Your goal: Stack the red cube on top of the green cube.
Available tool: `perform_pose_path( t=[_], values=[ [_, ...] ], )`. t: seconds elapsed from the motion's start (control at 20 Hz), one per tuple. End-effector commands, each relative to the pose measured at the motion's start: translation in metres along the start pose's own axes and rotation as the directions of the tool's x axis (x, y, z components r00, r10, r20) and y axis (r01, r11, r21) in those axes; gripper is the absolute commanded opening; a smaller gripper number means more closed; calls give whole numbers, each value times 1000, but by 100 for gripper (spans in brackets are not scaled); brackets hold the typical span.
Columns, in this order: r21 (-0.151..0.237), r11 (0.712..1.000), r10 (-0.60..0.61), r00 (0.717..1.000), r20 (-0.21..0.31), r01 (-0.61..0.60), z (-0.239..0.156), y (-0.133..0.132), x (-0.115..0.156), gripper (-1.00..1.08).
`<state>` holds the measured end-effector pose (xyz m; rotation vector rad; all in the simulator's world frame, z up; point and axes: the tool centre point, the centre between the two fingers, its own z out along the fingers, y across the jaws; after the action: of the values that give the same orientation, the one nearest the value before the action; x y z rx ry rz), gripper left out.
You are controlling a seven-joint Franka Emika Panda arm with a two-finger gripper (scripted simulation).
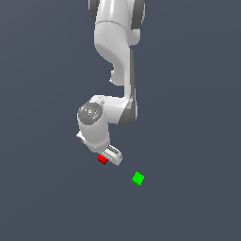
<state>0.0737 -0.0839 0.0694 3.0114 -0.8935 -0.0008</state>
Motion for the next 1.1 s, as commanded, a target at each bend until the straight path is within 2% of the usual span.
perform_pose_path(
  t=[0.0, 0.25, 0.6, 0.9, 0.95, 1.05],
  values=[
    [0, 1000, 0, 1000, 0, 0, 0, 0, 0, 100],
    [0, 1000, 0, 1000, 0, 0, 10, 0, 0, 100],
    [1, 1000, -1, 1000, 0, 1, 45, 0, -2, 100],
    [1, 1000, -2, 1000, 0, 2, 49, -1, 0, 100],
    [1, 1000, -2, 1000, 0, 2, 49, -1, 0, -100],
    [1, 1000, -2, 1000, 0, 2, 49, -1, 0, -100]
  ],
)
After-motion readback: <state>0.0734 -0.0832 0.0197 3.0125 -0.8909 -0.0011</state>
